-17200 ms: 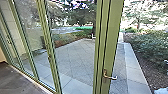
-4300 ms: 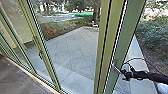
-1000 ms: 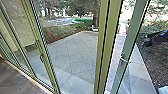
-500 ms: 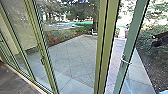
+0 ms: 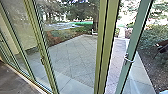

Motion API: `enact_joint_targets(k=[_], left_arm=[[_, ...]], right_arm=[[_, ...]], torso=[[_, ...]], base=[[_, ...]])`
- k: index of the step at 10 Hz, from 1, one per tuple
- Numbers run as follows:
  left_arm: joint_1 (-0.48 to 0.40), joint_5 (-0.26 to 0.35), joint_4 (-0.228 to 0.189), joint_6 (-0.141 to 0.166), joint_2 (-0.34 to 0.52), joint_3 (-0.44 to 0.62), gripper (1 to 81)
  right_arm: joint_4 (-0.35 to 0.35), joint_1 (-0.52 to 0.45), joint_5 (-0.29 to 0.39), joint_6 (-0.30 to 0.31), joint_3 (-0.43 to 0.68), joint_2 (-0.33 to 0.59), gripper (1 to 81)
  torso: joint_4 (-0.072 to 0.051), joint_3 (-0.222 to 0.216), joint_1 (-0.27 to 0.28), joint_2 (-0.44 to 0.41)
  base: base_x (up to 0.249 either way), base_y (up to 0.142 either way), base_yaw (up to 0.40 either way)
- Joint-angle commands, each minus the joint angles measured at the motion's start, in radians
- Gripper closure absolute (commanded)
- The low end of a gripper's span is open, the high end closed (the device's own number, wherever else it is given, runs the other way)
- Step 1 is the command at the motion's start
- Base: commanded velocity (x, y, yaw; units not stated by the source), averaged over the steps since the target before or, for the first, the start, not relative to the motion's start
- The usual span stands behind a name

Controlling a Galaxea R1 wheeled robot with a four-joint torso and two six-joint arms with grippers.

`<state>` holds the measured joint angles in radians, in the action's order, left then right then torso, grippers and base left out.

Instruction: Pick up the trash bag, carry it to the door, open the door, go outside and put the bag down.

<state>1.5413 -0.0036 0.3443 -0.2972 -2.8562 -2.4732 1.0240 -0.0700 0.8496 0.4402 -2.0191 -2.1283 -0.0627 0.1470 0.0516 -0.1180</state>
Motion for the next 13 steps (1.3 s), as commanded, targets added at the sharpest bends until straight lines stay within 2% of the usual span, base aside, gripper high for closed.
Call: enact_joint_targets(k=[1, 2, 3, 4, 5, 7, 8, 9, 10, 12, 13], left_arm=[[-0.031, 0.070, 0.010, -0.002, 0.009, 0.005, 81.1], [-0.031, 0.070, 0.012, -0.002, 0.009, 0.005, 81.1], [-0.031, 0.071, 0.013, -0.002, 0.010, 0.005, 81.1], [-0.031, 0.071, 0.018, -0.002, 0.010, 0.005, 81.1], [-0.028, 0.073, 0.016, -0.002, 0.009, 0.005, 81.1], [-0.026, 0.073, 0.018, -0.002, 0.010, 0.005, 81.1], [-0.025, 0.073, 0.018, -0.002, 0.012, 0.005, 81.1], [-0.020, 0.071, 0.018, -0.002, 0.012, 0.005, 81.1], [-0.020, 0.071, 0.018, -0.002, 0.013, 0.005, 81.1], [-0.020, 0.071, 0.018, -0.002, 0.012, 0.005, 81.1], [-0.017, 0.071, 0.025, -0.002, 0.012, 0.005, 81.1]], right_arm=[[0.137, -0.156, 0.022, -0.050, -0.104, 0.070, 1.0], [0.133, -0.138, 0.000, -0.060, -0.116, 0.089, 1.0], [0.130, -0.100, -0.024, -0.058, -0.121, 0.106, 1.0], [0.133, -0.057, -0.029, -0.052, -0.117, 0.117, 1.0], [0.134, -0.032, -0.062, -0.049, -0.122, 0.127, 1.0], [0.131, -0.004, -0.082, -0.044, -0.137, 0.137, 1.0], [0.133, 0.017, -0.105, -0.043, -0.141, 0.141, 1.0], [0.139, 0.036, -0.127, -0.043, -0.154, 0.141, 1.0], [0.142, 0.045, -0.168, -0.043, -0.183, 0.141, 1.0], [0.166, 0.054, -0.207, -0.055, -0.237, 0.132, 1.0], [0.202, 0.057, -0.227, -0.054, -0.259, 0.129, 1.0]], torso=[[0.030, 0.000, 0.000, 0.000], [0.056, 0.000, 0.000, 0.000], [0.077, 0.000, 0.000, 0.000], [0.105, 0.000, 0.000, 0.000], [0.126, 0.000, 0.000, 0.000], [0.155, 0.000, 0.000, 0.000], [0.139, 0.000, 0.000, 0.000], [0.157, 0.000, 0.000, 0.000], [0.164, -0.001, 0.000, 0.000], [0.162, -0.001, 0.000, 0.000], [0.162, -0.001, 0.000, 0.000]], base=[[0.000, 0.000, 0.000], [0.000, 0.000, 0.000], [0.000, 0.000, 0.000], [0.000, 0.000, 0.000], [0.000, 0.000, 0.000], [0.000, 0.000, 0.000], [0.000, 0.000, 0.000], [0.000, 0.000, 0.000], [0.000, 0.000, 0.000], [0.000, 0.000, 0.000], [0.000, 0.000, 0.000]])
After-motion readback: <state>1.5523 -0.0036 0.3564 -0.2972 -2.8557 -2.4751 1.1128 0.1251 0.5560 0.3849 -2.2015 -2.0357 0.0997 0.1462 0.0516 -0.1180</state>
